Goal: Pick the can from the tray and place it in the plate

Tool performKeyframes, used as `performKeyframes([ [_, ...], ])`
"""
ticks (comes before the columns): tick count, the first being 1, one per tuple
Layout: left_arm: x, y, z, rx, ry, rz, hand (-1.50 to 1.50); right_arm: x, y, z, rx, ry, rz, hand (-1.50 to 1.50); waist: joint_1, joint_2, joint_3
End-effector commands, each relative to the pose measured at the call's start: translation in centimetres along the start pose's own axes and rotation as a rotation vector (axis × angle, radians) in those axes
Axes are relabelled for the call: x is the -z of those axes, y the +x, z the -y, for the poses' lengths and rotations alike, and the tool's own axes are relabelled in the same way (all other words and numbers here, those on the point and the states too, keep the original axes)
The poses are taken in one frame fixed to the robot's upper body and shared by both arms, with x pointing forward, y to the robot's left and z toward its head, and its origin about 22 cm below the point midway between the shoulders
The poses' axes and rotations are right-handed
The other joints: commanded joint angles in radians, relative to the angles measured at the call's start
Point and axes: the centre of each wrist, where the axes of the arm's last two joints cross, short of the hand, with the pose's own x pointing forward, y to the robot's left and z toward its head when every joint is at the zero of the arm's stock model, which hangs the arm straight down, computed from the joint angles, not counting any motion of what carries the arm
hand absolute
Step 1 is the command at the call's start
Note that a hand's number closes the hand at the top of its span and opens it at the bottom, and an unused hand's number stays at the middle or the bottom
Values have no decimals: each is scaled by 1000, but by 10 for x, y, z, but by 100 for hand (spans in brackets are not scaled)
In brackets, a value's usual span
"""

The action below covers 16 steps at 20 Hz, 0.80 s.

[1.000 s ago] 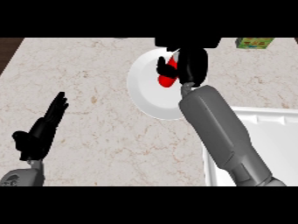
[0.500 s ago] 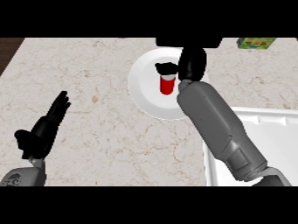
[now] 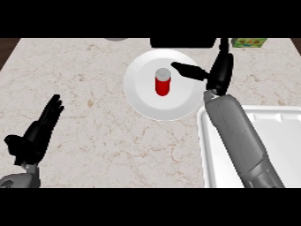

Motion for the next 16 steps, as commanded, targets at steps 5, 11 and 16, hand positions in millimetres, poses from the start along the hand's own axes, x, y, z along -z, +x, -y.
performKeyframes([
  [5,-4,12,1,2,10,6,0,-9,-85,101,77,13,46,-150,-6,-2,0],
  [11,20,10,14,4,19,12,0,-2,-105,156,63,94,89,-150,-7,1,-1],
  [16,-10,3,0,11,-10,-5,0,-24,-122,169,3,134,80,-150,-4,-2,-1],
])
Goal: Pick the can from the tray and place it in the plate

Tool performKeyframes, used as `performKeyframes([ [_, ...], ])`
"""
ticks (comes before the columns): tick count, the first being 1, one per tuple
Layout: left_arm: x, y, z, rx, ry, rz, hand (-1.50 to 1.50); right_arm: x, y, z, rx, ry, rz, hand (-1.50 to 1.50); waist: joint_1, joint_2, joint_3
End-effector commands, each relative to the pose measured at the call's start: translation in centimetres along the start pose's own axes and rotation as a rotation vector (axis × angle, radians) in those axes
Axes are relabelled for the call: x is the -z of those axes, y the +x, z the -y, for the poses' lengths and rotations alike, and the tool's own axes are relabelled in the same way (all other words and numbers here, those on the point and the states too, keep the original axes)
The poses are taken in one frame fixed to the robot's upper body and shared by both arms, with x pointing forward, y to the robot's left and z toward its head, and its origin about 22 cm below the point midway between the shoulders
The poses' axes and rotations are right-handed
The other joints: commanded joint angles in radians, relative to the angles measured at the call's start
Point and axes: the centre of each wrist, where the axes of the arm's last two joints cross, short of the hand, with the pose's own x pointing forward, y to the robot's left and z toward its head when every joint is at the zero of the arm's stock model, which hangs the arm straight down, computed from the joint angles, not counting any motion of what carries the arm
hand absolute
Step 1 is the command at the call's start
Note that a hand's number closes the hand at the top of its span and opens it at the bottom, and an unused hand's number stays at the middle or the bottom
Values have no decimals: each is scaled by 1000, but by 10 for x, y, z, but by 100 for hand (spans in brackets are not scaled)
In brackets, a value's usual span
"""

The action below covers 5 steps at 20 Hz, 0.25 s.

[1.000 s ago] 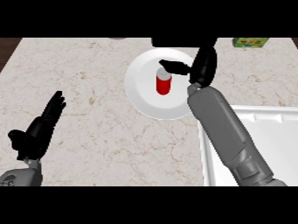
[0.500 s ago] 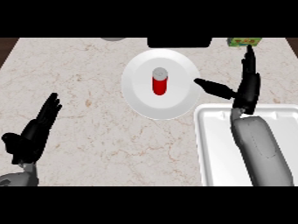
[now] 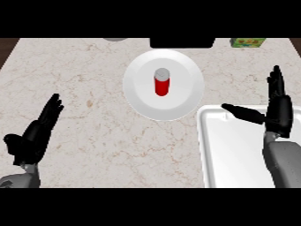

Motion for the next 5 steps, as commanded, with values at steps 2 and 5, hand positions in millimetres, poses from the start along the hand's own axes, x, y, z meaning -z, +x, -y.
performKeyframes([
  [2,4,5,13,-2,-9,-9,0,-7,-24,39,-11,8,16,-150,1,0,0],
  [5,-6,-4,16,1,0,-11,0,-7,-33,20,-56,-7,46,-150,3,1,0],
])
